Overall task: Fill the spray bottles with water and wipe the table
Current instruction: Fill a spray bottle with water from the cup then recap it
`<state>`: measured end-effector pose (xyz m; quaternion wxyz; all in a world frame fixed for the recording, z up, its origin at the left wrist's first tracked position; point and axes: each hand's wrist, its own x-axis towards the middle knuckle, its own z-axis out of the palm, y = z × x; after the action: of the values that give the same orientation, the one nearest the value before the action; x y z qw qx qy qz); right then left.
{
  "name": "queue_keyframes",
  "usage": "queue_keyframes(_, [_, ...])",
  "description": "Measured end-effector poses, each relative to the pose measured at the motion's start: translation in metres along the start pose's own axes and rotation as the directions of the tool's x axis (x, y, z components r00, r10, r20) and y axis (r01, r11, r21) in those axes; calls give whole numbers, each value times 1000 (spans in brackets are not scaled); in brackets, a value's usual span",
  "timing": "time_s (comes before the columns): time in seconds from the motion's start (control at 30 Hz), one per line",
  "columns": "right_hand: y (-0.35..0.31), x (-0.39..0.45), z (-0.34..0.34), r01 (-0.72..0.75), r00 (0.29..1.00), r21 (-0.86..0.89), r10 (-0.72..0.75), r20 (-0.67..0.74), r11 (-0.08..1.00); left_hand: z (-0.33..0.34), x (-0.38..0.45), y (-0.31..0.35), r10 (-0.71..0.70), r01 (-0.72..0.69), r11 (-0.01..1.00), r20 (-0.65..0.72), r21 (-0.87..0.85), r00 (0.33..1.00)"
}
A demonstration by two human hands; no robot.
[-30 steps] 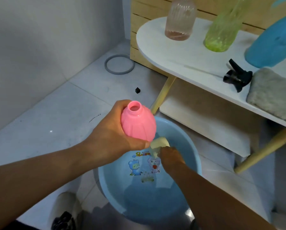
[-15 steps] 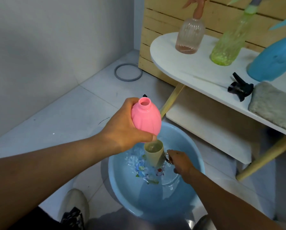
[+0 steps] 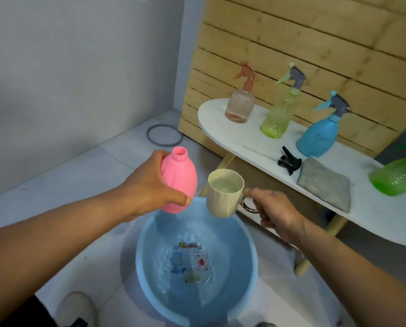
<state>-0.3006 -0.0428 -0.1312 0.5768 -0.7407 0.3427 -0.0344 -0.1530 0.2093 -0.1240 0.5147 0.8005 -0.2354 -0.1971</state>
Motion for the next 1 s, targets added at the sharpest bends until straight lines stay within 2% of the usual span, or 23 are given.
queue_keyframes(0.07, [-24,-12,-6,49,999,6,-49,-5,999,2,-6,-1,-11,10,1000,35,22,999])
queue_keyframes(0.2, [-64,-30,-18,137,985,-41,-141,-103,990,9,-16,-3,-16,12,999,104,40,994])
queue_keyframes(0.37, [-88,-41,-24,249,956,-34,-251,-151,968,17,-19,-5,-5,-5,997,136,72,991])
queue_keyframes(0.6, [-91,-47,-17,354,917,-106,-367,-158,929,25,-19,-8,18,-32,995,141,93,990])
queue_keyframes(1.0, [-84,-51,-11,431,860,-273,-483,-164,860,33,-20,-13,52,-79,982,155,171,987])
